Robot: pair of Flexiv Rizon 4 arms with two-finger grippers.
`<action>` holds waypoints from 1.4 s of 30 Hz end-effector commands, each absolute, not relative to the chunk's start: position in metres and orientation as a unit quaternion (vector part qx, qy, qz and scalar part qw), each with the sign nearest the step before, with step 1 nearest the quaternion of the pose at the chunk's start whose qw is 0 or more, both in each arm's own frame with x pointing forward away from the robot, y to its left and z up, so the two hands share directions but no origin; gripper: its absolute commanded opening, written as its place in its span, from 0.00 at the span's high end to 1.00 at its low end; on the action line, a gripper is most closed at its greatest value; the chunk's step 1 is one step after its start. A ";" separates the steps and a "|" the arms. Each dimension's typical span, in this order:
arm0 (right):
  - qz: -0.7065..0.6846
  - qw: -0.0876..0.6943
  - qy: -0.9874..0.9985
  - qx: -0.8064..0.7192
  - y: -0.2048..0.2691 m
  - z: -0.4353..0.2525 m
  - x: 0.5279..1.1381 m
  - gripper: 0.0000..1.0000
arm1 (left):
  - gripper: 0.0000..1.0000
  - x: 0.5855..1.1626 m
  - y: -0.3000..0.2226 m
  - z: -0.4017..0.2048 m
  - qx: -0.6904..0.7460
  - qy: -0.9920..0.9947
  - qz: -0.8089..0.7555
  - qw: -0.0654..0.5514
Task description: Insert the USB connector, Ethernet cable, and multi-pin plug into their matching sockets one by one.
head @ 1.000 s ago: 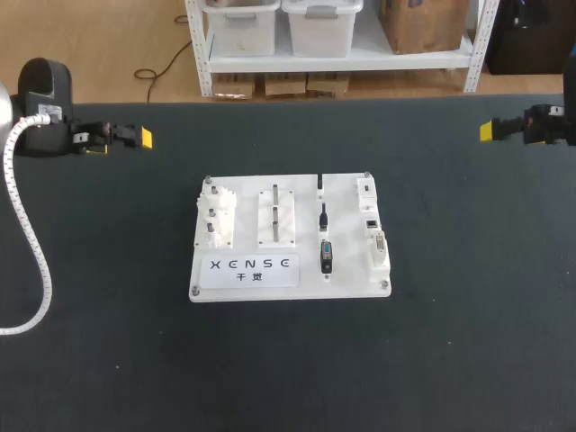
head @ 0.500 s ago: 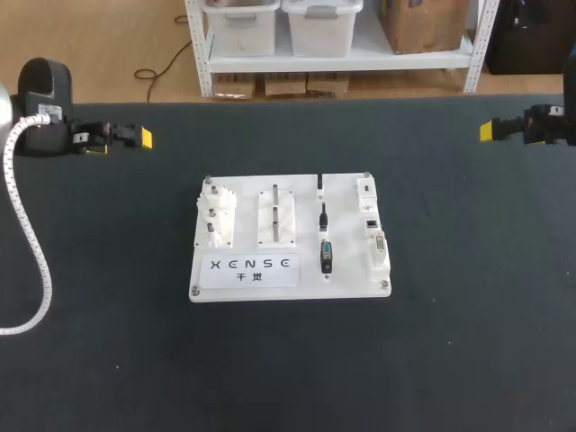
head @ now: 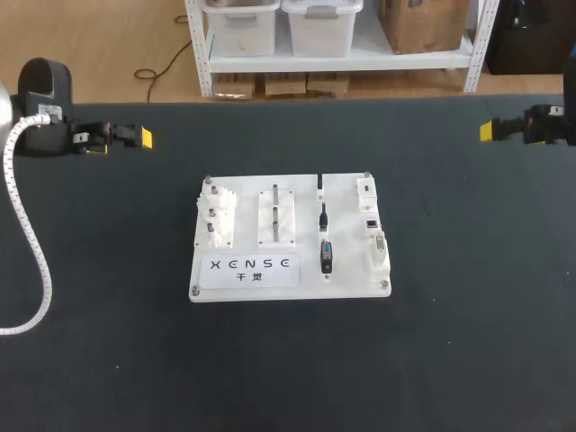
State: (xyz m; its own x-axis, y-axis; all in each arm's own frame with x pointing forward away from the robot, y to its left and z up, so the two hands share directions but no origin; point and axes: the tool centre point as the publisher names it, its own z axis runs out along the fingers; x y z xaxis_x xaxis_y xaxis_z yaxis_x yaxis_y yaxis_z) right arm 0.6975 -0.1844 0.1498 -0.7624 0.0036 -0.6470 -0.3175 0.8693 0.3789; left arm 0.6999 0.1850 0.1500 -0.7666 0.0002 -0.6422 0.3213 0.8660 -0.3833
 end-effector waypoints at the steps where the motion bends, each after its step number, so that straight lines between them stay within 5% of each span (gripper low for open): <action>1: 0.240 0.334 0.907 -0.087 -0.184 0.149 0.698 0.00 | 0.00 0.700 0.185 0.150 0.089 0.908 -0.243 0.330; 25: 0.240 0.334 0.907 -0.087 -0.184 0.149 0.698 0.00 | 0.00 0.700 0.185 0.150 0.089 0.908 -0.243 0.330; 42: 0.038 0.298 0.951 -0.069 -0.064 0.164 0.682 0.00 | 0.00 0.700 0.185 0.150 0.089 0.908 -0.243 0.330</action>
State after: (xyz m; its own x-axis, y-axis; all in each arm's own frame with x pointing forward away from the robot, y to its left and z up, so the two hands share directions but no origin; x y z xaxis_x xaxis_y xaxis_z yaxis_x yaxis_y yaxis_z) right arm 0.6906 -0.0954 0.1581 -0.8134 -0.1184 -0.5695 -0.3443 0.8872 0.3073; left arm 0.6999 0.1849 0.1500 -0.7666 0.0002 -0.6422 0.3213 0.8660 -0.3833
